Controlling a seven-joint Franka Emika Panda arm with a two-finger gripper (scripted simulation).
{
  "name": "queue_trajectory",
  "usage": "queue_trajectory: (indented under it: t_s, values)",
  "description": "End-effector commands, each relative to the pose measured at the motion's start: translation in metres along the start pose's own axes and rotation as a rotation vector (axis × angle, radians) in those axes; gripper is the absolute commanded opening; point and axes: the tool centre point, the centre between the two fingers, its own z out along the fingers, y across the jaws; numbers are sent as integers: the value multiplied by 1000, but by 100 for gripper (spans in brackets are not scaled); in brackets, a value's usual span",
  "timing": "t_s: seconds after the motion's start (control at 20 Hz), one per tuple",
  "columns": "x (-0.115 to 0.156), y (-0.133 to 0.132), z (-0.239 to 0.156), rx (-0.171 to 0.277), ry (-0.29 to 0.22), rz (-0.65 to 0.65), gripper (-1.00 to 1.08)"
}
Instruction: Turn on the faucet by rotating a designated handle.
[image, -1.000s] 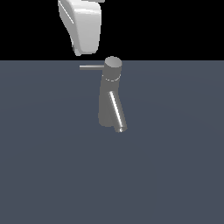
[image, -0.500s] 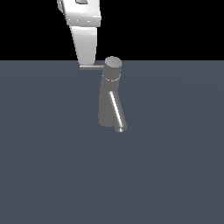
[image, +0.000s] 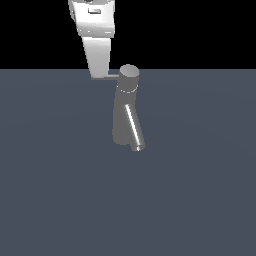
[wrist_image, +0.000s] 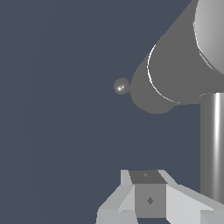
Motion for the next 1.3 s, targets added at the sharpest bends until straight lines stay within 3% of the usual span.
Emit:
queue_trajectory:
  t_s: [0.0,1.25]
  values:
    - [0,-1,0,1,1,2,-100]
    - [-3,46,1,1,2,3,-100]
